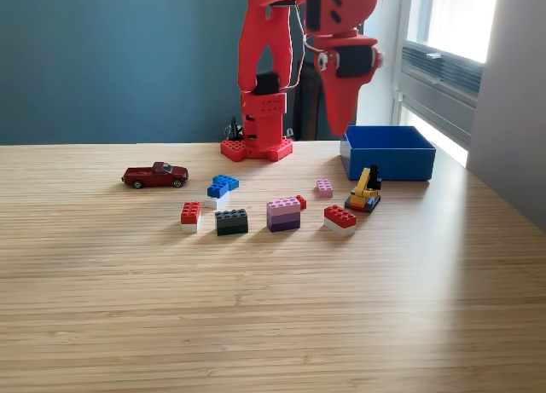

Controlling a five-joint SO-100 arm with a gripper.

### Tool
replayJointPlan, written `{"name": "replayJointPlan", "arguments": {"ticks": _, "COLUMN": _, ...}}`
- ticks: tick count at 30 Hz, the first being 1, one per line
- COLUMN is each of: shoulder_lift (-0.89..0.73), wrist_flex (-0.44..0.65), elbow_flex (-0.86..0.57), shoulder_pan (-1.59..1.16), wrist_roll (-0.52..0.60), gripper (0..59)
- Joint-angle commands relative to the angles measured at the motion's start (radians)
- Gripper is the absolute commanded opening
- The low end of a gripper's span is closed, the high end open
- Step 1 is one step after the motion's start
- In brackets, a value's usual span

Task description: Grasp a lego block and put it in the bin.

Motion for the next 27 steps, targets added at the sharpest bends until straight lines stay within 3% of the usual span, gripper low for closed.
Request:
{"name": "replayJointPlan", "arguments": {"ticks": 1, "shoulder_lift": 0.018, "wrist_flex": 0.012, "elbow_flex": -0.052, "shoulder_pan": 0.120, "wrist_roll": -0.035, "gripper": 1.2}}
{"name": "replayJointPlan", "arguments": {"ticks": 13, "shoulder_lift": 0.018, "wrist_flex": 0.012, "elbow_flex": 0.015, "shoulder_pan": 0.238, "wrist_roll": -0.123, "gripper": 1.2}}
{"name": "replayJointPlan", "arguments": {"ticks": 27, "shoulder_lift": 0.018, "wrist_flex": 0.009, "elbow_flex": -0.109, "shoulder_pan": 0.348, "wrist_roll": -0.181, "gripper": 1.2}}
